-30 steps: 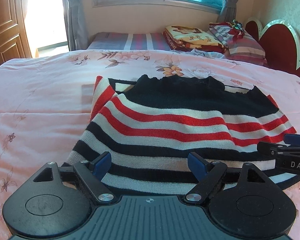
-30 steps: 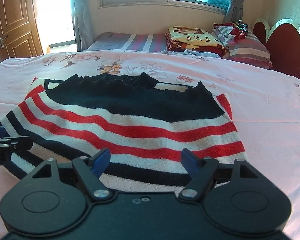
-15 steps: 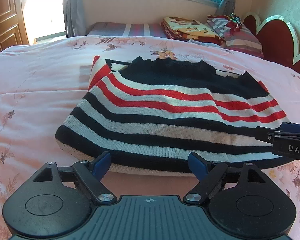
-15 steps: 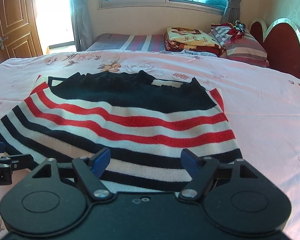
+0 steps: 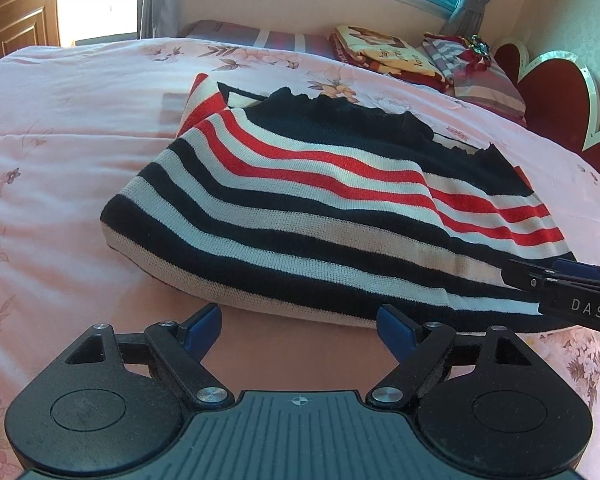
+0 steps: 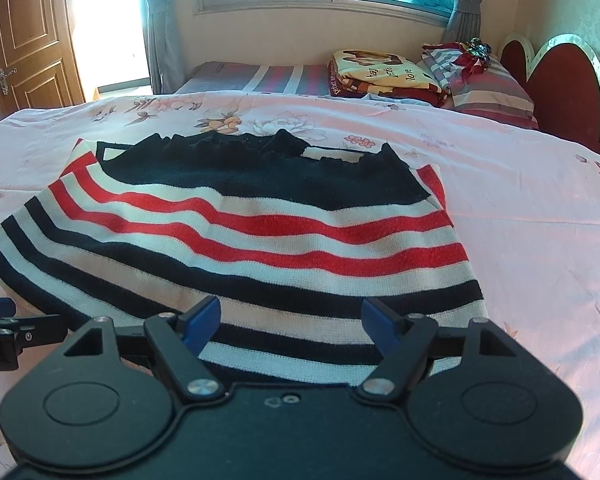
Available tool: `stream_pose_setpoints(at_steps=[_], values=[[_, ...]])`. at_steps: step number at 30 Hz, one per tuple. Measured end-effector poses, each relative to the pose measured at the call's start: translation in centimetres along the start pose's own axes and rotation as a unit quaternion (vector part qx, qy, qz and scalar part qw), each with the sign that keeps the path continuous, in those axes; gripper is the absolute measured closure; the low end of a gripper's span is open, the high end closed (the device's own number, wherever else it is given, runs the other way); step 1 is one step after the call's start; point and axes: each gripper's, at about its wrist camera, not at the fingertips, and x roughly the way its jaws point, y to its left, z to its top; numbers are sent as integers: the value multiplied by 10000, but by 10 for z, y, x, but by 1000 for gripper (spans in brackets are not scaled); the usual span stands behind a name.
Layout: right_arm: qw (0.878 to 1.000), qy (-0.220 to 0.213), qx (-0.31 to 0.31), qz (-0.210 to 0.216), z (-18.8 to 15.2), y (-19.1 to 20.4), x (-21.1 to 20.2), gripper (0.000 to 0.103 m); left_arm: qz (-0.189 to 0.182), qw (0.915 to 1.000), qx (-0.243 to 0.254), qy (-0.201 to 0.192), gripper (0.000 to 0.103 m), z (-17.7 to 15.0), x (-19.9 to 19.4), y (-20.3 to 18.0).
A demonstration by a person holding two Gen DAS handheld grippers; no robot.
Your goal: Fold small clothes
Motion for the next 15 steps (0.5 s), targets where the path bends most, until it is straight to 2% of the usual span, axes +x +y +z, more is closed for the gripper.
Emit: stream_pose_setpoints(at_steps=[3, 5, 8, 14, 15], values=[[10000, -15, -42, -19, 0, -1, 1, 27, -223, 9985, -502, -17, 19, -4, 1, 14], [10000, -18, -39, -11, 0, -2, 2, 27, -505, 9938, -994, -47, 19, -9, 3, 26], [10000, -1, -33, 2, 1, -3, 7, 27, -852, 9822, -1672, -115, 19, -16, 11, 41], [10000, 17, -48, 81, 10, 1, 20, 27, -1382, 9575, -2519, -252, 18, -16, 28, 57], [9999, 11, -60, 96, 12, 3, 22, 27, -1478, 9527, -2645, -249, 9, -16, 32, 59]])
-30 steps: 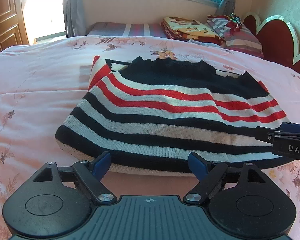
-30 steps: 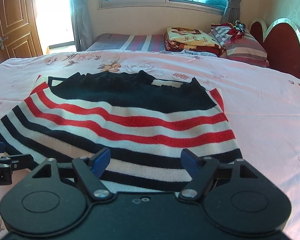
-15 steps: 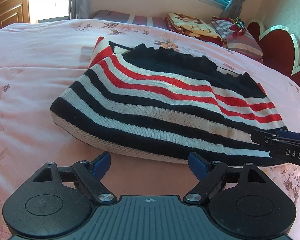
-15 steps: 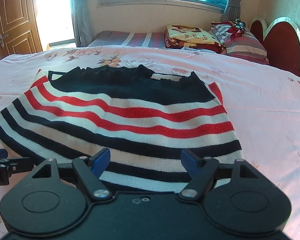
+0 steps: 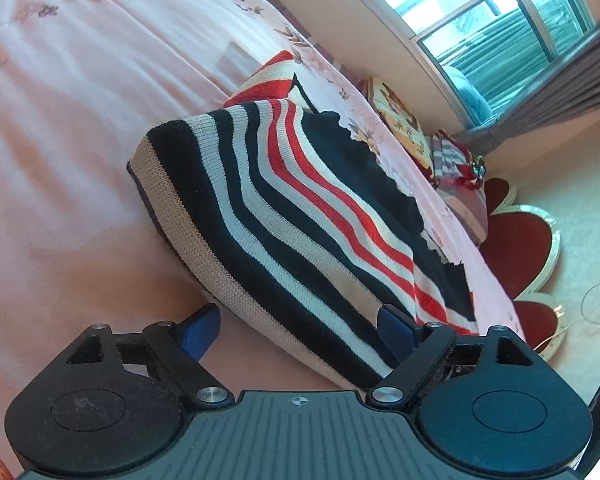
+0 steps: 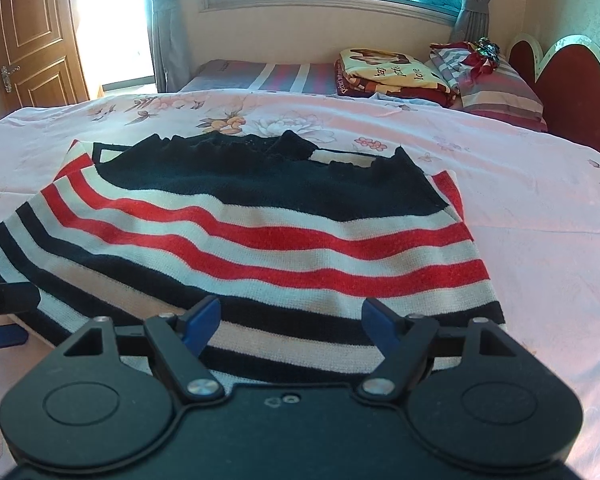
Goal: Fold small clothes
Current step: 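Grasp the sweater's side edge with the left gripper and fold it over the body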
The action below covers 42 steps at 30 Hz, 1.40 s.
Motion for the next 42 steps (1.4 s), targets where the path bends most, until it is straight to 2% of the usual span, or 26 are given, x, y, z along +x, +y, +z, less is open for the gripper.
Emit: stream_pose_setpoints(at_steps=[2, 9, 15, 16, 18, 21, 22, 24, 26, 29, 31, 35, 38, 42], values=[[10000, -8, -8, 46, 4, 2, 4, 27, -282, 9991, -300, -86, 0, 2, 4, 6], [9999, 3, -71, 119, 12, 9, 16, 27, -729, 9937, -780, -343, 1, 10, 20, 20], [9999, 4, -82, 111, 16, 9, 23, 26, -923, 9912, -778, -546, 3, 18, 37, 17], [9999, -3, -88, 104, 16, 9, 25, 26, -915, 9912, -757, -585, 7, 20, 40, 16], [9999, -10, -88, 97, 18, 10, 26, 26, -939, 9903, -815, -625, 28, 21, 47, 19], [9999, -39, -66, 98, 21, 9, 28, 27, -923, 9883, -1009, -677, 49, 23, 50, 29], [9999, -45, -66, 89, 21, 9, 30, 27, -896, 9884, -1022, -684, 53, 24, 51, 31], [9998, 4, -178, -11, 20, 12, 35, 27, -788, 9890, -1046, -692, 72, 23, 54, 33], [9996, 15, -274, -92, 16, 15, 41, 26, -740, 9892, -1064, -684, 77, 23, 56, 35], [9989, -53, -425, -186, 11, 19, 46, 23, -625, 9923, -752, -759, 82, 26, 53, 22], [9987, -107, -455, -206, 9, 20, 47, 23, -610, 9935, -340, -895, 83, 30, 46, 7], [9995, -30, -314, -82, 14, 14, 45, 24, -878, 9875, 630, -1147, 83, 41, 31, -37], [10000, -85, 23, 44, 16, 0, 34, 29, -1191, 9763, 1420, -1115, 83, 48, 31, -77], [9977, -291, 616, -62, 15, -38, 10, 29, -1641, 9545, 2342, -841, 83, 41, 45, -135]])
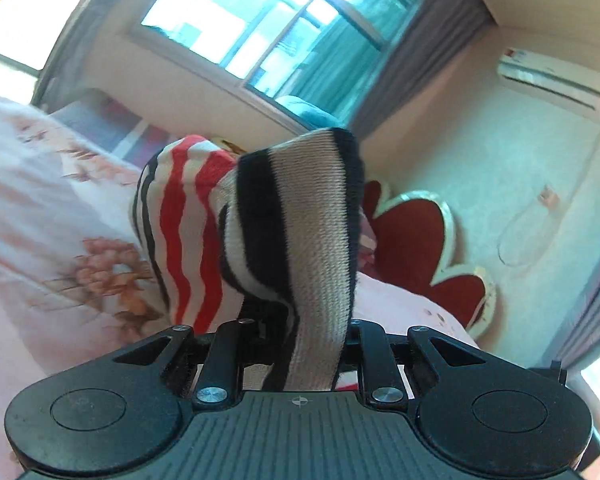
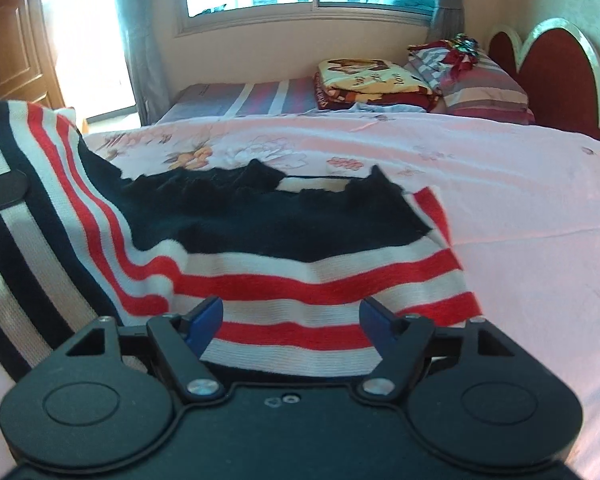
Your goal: Fold small clothes
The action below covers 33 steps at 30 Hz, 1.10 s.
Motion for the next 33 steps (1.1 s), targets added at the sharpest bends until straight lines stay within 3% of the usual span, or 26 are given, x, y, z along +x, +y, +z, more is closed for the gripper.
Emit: stream_pose_setpoints(at_steps=[2, 6, 10, 13, 14, 15, 18, 20, 25, 28, 33], values=[[9997, -42, 226, -113, 1, -23, -12, 29, -303, 9987, 325, 252, 83, -1, 19, -24], [9974, -121, 512, -484, -3, -66, -32, 28, -732, 9884, 917, 968, 83, -22, 57, -65], [9930, -73, 812, -857, -15, -103, -44, 28, -498, 9726, 1336, 1836, 80, -56, 89, -85], [9897, -50, 1050, -973, -22, -123, -50, 28, -472, 9703, 1606, 1748, 54, -64, 77, -100], [9888, -58, 1131, -975, -23, -128, -53, 28, -539, 9705, 1519, 1792, 31, -61, 73, -103], [9882, -87, 1196, -957, -23, -132, -55, 28, -584, 9697, 1498, 1837, 17, -61, 67, -107], [9873, -194, 1294, -903, -20, -139, -64, 27, -671, 9674, 1647, 1805, 16, -58, 43, -120], [9865, -296, 1417, -770, -16, -144, -71, 23, -664, 9724, 1479, 1681, 16, -55, 27, -113], [9822, -109, 1865, 178, -11, -144, -72, 16, 1, 9867, 1051, 1239, 16, -39, -1, -68], [9757, 163, 2097, 608, -10, -136, -65, 15, 541, 9849, 1008, 1296, 16, -38, 13, -47], [9662, 428, 2399, 842, -11, -134, -61, 15, 640, 9779, 1087, 1668, 16, -61, 35, -42]])
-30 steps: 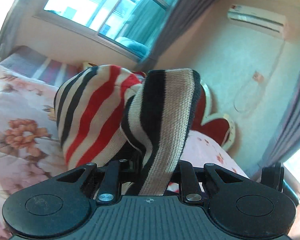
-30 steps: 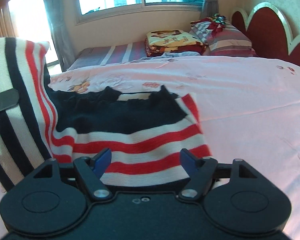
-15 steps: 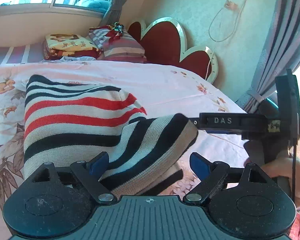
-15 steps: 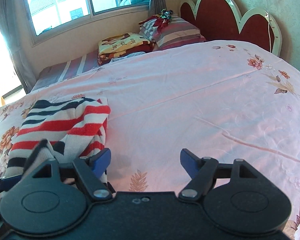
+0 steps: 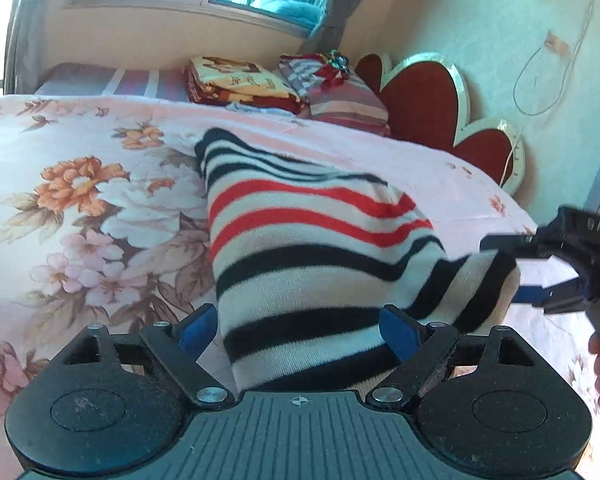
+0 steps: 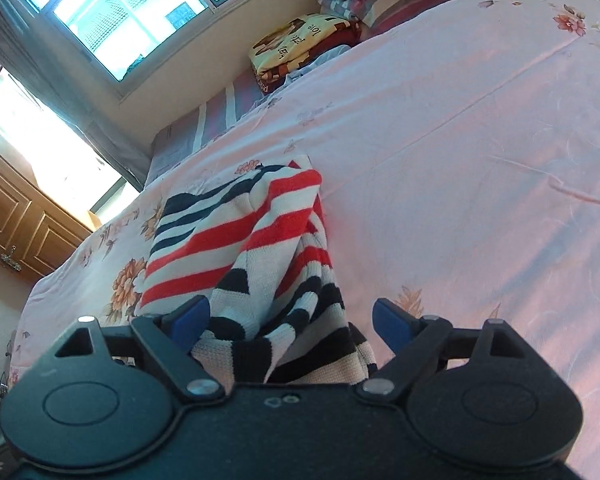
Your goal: Fold small clothes
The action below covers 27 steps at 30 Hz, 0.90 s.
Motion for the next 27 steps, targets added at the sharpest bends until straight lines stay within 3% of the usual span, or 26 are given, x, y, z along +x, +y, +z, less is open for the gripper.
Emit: stream_pose_setpoints(at_steps=[3, 4, 7, 10, 12, 13, 16, 21, 25, 27], values=[[9998, 10, 101, 175, 1, -1, -7, 13, 166, 9999, 18, 14, 16, -11, 10, -5], [9994, 131, 119, 296, -1, 0, -6, 9, 162, 9998, -82, 80, 16, -11, 13, -4], [9985, 439, -26, 311, -12, 7, 2, 11, 74, 9992, -358, 182, 16, -14, 19, 0], [9979, 437, -486, 22, -20, 20, 14, 35, 69, 9995, -276, 138, 16, -17, 21, -1], [9969, 458, -636, -54, -20, 25, 26, 46, 42, 9995, -302, 126, 16, -17, 20, 0], [9968, 399, -694, -13, -20, 27, 30, 61, 60, 9996, -275, 92, 16, -16, 19, 0], [9934, 94, -1141, -19, -21, 43, 33, 71, 122, 9996, -257, -29, 16, -13, 17, -2], [9806, -553, -1874, 143, -12, 62, 6, 74, 43, 9989, -460, -121, 16, -6, 19, -2], [9938, 204, -1070, -199, -12, 9, 35, 69, 39, 9989, -390, 263, 16, -10, 35, -1], [9951, 208, -946, -193, -22, -3, 36, 65, 36, 9988, -375, 302, 16, -9, 33, -2]])
